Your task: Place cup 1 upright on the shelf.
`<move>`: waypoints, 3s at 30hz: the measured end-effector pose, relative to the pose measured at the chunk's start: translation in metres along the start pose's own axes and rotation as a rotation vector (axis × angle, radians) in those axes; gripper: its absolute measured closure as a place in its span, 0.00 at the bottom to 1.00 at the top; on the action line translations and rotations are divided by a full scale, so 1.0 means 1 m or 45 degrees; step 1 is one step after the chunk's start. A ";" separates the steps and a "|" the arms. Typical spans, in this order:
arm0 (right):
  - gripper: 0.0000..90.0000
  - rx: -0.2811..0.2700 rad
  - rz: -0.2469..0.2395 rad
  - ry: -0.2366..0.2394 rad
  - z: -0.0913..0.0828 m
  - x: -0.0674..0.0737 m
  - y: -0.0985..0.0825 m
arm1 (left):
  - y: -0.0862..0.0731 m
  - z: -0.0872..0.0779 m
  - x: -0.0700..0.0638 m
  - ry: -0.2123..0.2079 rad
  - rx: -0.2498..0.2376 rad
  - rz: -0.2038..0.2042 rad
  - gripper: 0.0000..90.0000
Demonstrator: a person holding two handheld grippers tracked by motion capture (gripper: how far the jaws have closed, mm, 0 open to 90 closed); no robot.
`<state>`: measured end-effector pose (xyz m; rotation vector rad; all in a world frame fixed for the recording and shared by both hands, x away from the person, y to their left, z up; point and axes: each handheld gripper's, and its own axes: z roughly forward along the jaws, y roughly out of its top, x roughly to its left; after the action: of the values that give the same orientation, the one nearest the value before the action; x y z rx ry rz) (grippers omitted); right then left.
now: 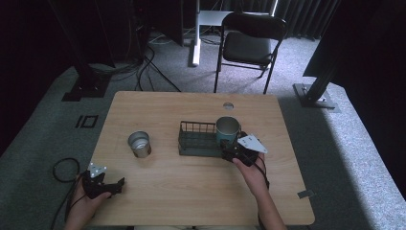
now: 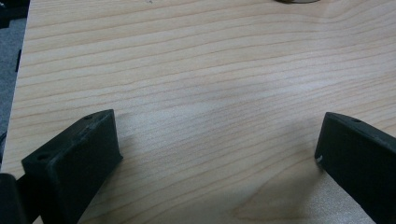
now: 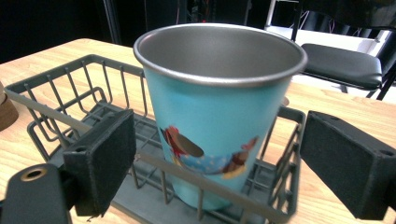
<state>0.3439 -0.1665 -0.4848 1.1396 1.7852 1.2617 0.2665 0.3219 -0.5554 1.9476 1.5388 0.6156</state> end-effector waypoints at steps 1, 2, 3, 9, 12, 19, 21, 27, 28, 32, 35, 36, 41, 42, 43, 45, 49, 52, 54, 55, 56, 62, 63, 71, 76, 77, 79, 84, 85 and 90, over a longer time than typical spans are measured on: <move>0.12 -0.002 0.002 0.009 -0.001 -0.001 -0.001 | 0.000 0.000 0.000 0.000 0.000 0.000 0.00; 0.12 0.003 -0.002 0.011 -0.003 -0.002 -0.002 | 0.000 0.000 0.000 0.000 0.000 0.000 0.00; 0.12 0.010 -0.005 0.009 -0.005 -0.003 -0.002 | 0.000 0.000 0.000 0.000 0.000 0.000 0.00; 0.12 0.031 -0.004 0.020 -0.015 -0.012 -0.007 | 0.000 0.000 0.000 0.000 0.000 0.000 0.00; 0.12 0.047 0.002 0.034 -0.019 -0.016 -0.009 | 0.000 0.000 0.000 0.000 0.000 0.000 0.00; 0.12 0.068 -0.005 0.084 -0.031 -0.029 -0.019 | 0.000 0.000 0.000 0.000 0.000 0.000 0.00; 0.12 0.074 0.001 0.092 -0.034 -0.032 -0.022 | 0.000 0.000 0.000 0.000 0.000 0.000 0.00; 0.12 0.118 -0.032 0.110 -0.040 -0.042 -0.033 | 0.000 0.000 0.000 0.000 0.000 0.000 0.00; 0.12 0.122 -0.029 0.115 -0.041 -0.044 -0.035 | 0.000 0.000 0.000 0.000 0.000 0.000 0.00; 0.12 0.152 -0.016 0.118 -0.046 -0.052 -0.043 | 0.000 0.000 0.000 0.000 0.000 0.000 0.00; 0.12 0.165 -0.006 0.124 -0.049 -0.057 -0.049 | 0.000 0.000 0.000 0.000 0.000 0.000 0.00; 0.12 0.173 -0.008 0.126 -0.050 -0.059 -0.051 | 0.000 0.000 0.000 0.000 0.001 0.001 0.00; 0.12 0.202 0.007 0.156 -0.054 -0.064 -0.061 | 0.000 0.000 0.000 0.000 0.001 0.001 0.00; 0.12 0.201 0.029 0.164 -0.055 -0.065 -0.063 | 0.000 0.000 0.000 0.000 0.001 0.001 0.00; 0.12 0.207 0.039 0.183 -0.056 -0.066 -0.064 | 0.000 0.000 0.000 0.000 0.001 0.001 0.00; 0.12 0.222 0.015 0.185 -0.058 -0.067 -0.067 | 0.000 0.000 0.000 0.001 0.001 0.001 0.00; 0.12 0.247 0.017 0.172 -0.060 -0.071 -0.073 | 0.000 0.000 0.000 0.001 0.001 0.002 0.00; 0.12 0.277 -0.005 0.159 -0.064 -0.074 -0.077 | 0.000 0.000 0.000 0.001 0.001 0.002 0.00; 0.12 0.281 0.031 0.159 -0.066 -0.078 -0.080 | 0.000 0.000 0.000 0.000 0.001 0.002 0.00; 0.12 0.293 0.030 0.158 -0.067 -0.080 -0.081 | 0.000 0.000 0.000 0.001 0.001 0.002 0.00; 0.12 0.304 0.021 0.156 -0.068 -0.082 -0.083 | 0.000 0.000 0.000 0.001 0.001 0.002 0.00; 0.12 0.332 0.021 0.151 -0.075 -0.093 -0.092 | 0.000 0.000 0.000 0.001 0.001 0.002 0.00; 0.12 0.339 0.025 0.159 -0.076 -0.094 -0.093 | 0.000 0.000 0.000 0.001 0.001 0.002 0.00; 0.12 0.415 -0.004 0.209 -0.077 -0.096 -0.101 | 0.000 0.000 0.000 0.001 0.001 0.002 0.00; 0.12 0.458 -0.056 0.216 -0.080 -0.100 -0.103 | 0.000 0.000 0.000 0.001 0.001 0.002 0.00; 0.12 0.475 -0.062 0.220 -0.081 -0.101 -0.104 | 0.000 0.000 0.000 0.000 0.001 0.002 0.00; 0.12 0.487 -0.073 0.246 -0.083 -0.102 -0.105 | 0.000 0.000 0.000 0.000 0.002 0.002 0.00; 0.14 0.548 -0.112 0.312 -0.082 -0.101 -0.106 | 0.000 0.000 0.000 0.000 0.001 0.002 0.00; 0.14 0.550 -0.123 0.317 -0.082 -0.100 -0.106 | 0.000 0.000 0.000 0.000 0.001 0.002 0.00; 0.13 0.554 -0.135 0.314 -0.082 -0.099 -0.106 | 0.000 0.000 0.000 0.001 0.001 0.002 0.00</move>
<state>0.2825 -0.3040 -0.5569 1.1329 2.3540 1.0122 0.2665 0.3219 -0.5554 1.9491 1.5386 0.6167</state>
